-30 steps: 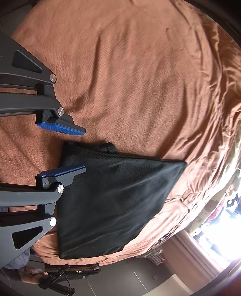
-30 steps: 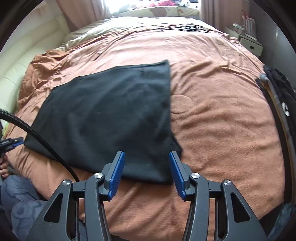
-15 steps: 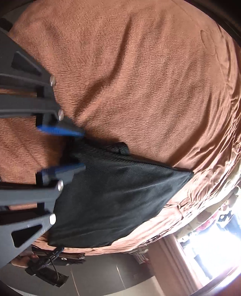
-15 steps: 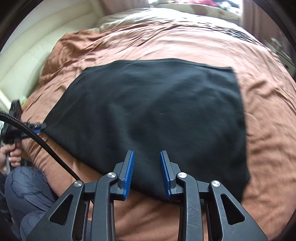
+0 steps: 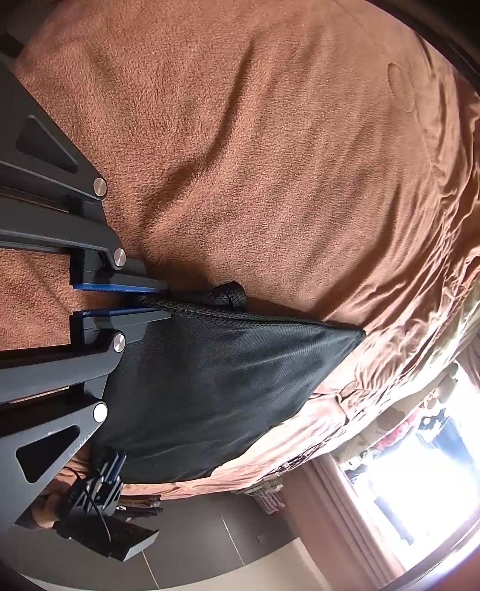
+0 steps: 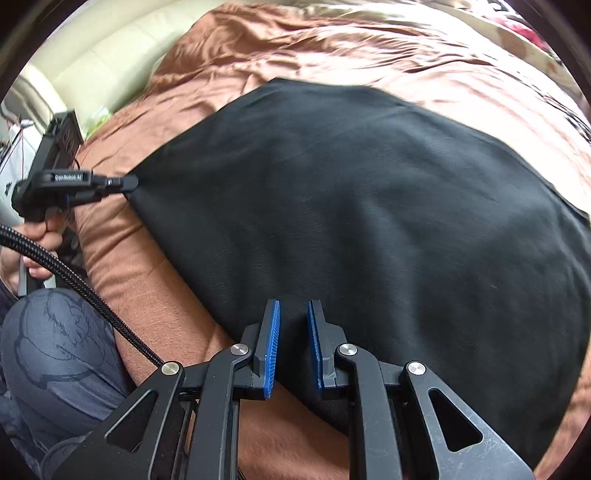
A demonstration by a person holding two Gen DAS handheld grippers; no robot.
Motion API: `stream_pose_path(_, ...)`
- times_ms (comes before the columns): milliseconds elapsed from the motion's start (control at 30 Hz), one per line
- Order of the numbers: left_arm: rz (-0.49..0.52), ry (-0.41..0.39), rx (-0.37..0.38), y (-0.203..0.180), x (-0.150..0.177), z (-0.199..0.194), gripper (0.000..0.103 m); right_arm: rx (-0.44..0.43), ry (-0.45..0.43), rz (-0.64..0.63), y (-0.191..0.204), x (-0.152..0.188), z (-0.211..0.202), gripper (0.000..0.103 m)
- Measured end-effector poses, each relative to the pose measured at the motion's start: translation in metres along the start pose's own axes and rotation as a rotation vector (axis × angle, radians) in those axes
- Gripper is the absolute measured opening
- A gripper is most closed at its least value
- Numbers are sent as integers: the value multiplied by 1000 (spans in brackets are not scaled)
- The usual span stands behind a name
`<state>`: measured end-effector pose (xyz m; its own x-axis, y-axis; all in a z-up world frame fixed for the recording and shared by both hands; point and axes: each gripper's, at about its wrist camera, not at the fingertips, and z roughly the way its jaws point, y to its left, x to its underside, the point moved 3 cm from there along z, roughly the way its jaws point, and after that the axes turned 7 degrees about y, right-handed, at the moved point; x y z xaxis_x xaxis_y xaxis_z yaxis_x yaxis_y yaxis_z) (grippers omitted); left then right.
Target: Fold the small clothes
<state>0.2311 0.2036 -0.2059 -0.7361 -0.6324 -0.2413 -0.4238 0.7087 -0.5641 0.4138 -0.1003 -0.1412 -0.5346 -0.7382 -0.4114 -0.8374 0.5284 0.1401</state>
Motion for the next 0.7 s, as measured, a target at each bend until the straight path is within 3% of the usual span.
stream_pose_path(433,-78,-4,38,9,5,1,7,81,-14,58,-55,-73,37,12)
stream_pose_path(700,-140,-11,60,16,12,0,7,181,-34,107,-75,-120,58,12)
